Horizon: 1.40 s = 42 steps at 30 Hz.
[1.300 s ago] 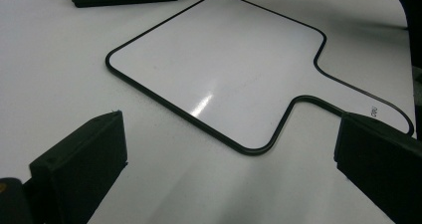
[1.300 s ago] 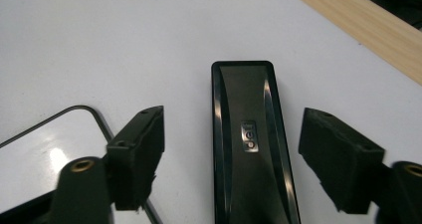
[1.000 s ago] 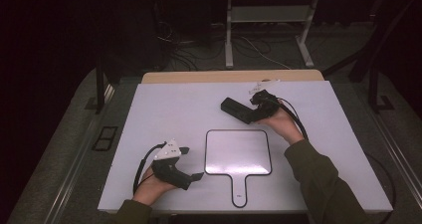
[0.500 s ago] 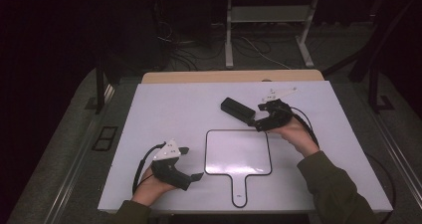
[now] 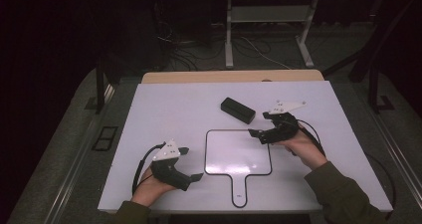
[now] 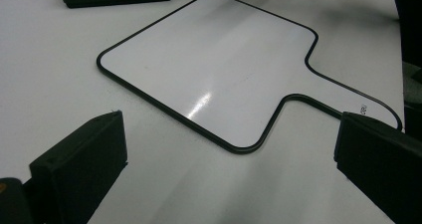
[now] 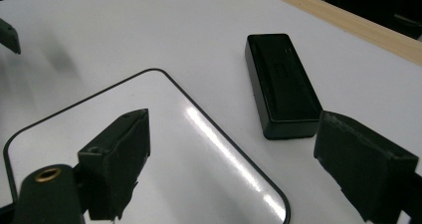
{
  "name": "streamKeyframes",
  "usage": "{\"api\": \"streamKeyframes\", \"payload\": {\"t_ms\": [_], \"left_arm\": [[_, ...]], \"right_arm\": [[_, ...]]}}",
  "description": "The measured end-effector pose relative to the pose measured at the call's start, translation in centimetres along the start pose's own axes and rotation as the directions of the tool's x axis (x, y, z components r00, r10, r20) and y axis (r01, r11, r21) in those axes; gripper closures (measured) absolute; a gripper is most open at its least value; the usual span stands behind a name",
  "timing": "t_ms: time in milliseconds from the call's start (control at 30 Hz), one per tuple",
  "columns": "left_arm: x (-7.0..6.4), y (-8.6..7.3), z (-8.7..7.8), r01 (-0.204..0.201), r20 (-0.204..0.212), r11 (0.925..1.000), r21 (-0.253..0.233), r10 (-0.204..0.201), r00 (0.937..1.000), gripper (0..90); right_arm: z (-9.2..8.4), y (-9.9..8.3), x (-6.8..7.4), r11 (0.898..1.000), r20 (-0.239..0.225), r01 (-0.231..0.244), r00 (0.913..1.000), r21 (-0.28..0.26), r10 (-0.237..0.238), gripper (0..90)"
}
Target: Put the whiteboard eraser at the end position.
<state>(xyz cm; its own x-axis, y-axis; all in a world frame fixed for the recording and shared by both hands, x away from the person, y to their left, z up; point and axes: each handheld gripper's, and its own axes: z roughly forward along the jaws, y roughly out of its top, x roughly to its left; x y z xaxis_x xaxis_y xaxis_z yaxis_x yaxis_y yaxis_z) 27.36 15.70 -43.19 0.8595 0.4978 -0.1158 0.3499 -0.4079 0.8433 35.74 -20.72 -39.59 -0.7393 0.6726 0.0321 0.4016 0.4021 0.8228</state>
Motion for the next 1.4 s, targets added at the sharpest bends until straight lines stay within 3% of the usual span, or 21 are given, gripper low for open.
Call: {"api": "streamKeyframes", "payload": {"t_ms": [300, 533, 933, 1167, 1400], "left_arm": [[0.0, 0.0, -0.1, 0.004, 0.007, 1.0000, -0.003, -0.004, 1.0000, 0.0], [0.0, 0.0, -0.1, 0.004, 0.008, 1.0000, -0.004, -0.004, 1.0000, 0.0], [0.0, 0.1, -0.2, 0.001, 0.004, 1.0000, -0.009, -0.001, 1.0000, 0.0], [0.0, 0.1, -0.2, 0.001, 0.002, 0.9999, -0.012, -0.001, 1.0000, 0.0], [0.0, 0.1, -0.3, -0.001, 0.001, 1.0000, -0.003, 0.001, 1.0000, 0.0]], "right_arm": [[-1.3, -2.0, 0.9, 1.000, 0.025, -0.009, 0.9996, -0.028, 0.010, 12.8], [-2.0, -3.6, 1.3, 0.999, 0.009, 0.003, 1.0000, -0.033, -0.003, 12.8], [-4.3, -6.4, 1.8, 0.997, 0.012, -0.043, 0.9990, -0.066, 0.044, 12.8], [-5.7, -8.2, 1.7, 0.995, 0.026, -0.075, 0.9967, -0.066, 0.077, 12.8], [-6.4, -9.6, 1.8, 0.996, 0.037, -0.077, 0.9962, -0.041, 0.079, 12.8]]}}
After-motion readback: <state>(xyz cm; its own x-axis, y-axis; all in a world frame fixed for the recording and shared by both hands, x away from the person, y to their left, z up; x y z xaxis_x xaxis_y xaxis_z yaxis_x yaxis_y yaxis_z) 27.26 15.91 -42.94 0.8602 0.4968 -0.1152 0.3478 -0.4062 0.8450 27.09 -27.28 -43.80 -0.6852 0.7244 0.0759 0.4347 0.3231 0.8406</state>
